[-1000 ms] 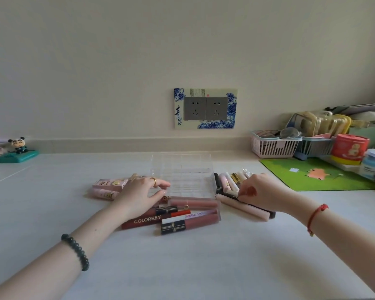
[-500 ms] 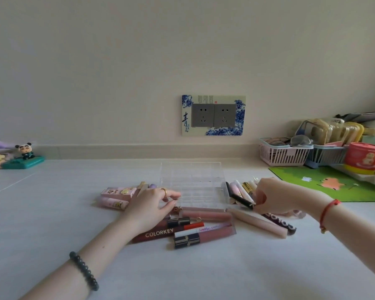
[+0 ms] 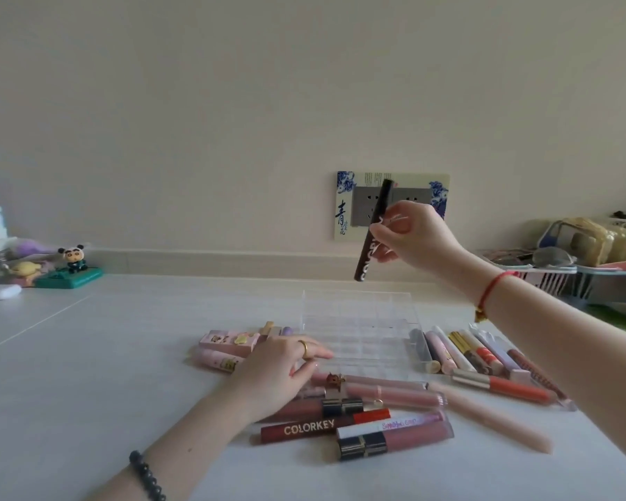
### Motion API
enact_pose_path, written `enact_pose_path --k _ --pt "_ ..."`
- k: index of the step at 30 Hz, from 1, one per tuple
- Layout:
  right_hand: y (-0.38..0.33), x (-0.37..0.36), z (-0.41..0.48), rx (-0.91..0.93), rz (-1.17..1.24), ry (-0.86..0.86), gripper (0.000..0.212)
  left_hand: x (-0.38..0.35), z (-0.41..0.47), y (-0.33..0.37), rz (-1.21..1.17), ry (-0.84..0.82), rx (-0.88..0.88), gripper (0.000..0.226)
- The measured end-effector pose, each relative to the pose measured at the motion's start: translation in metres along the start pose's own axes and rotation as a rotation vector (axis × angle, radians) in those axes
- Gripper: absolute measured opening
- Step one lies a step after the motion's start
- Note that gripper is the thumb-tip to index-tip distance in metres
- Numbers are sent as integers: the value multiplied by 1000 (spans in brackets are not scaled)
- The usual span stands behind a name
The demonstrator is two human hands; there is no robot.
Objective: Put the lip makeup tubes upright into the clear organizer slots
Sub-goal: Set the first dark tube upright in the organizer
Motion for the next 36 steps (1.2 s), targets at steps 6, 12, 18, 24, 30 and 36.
enact_pose_path --k 6,12,18,24,30,36 --pt "3 -63 18 39 -68 -38 7 -1 3 -7 -19 13 22 30" --pt "17 -92 20 -10 -127 -70 12 -6 1 -13 -192 38 52 30" --pt "28 -100 13 -42 -177 -75 18 -8 1 -16 -195 26 59 29" --pt "31 -99 10 -51 -181 -84 17 -7 -1 -14 -190 18 66 30" --pt "29 -101 10 -53 -199 -102 18 -6 -1 -12 -186 17 79 29" --pt "27 -103 9 -35 -220 -105 19 -5 -3 -11 -189 23 71 29"
Point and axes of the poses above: each hand's wrist, its own z-axis towards the middle knuckle, its own x-axis out of the back of the hand, y = z × x, the point moved 3 cm from there along z, towards the middle knuckle, and after that the axes turned 2 degrees about -x, right-handed, at the moved point
